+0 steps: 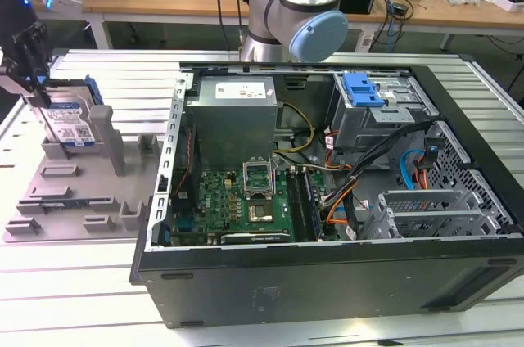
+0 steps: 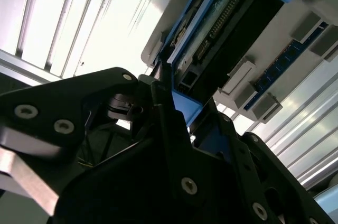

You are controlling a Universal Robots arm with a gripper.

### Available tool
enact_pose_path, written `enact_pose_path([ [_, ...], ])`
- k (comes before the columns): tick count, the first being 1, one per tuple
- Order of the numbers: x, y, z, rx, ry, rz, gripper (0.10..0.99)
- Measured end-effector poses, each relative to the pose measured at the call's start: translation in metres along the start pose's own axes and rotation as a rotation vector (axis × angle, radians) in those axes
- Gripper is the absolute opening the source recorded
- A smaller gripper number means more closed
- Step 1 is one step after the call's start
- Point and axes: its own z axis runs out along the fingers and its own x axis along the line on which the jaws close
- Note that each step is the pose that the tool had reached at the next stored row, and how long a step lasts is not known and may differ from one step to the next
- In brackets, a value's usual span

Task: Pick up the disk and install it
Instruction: 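Pick up the disk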

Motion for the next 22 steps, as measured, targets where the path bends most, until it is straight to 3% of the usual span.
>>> enact_pose_path([
  [16, -0.0001, -0.0006, -0.0706, 0.000, 0.0000, 0.000, 0.369],
  [19, -0.0001, -0.0009, -0.0892, 0.000, 0.0000, 0.000, 0.369],
  [21, -0.0001, -0.0013, -0.1118, 0.000, 0.0001, 0.000, 0.369],
  [22, -0.0001, -0.0014, -0.1169, 0.000, 0.0000, 0.000, 0.369],
])
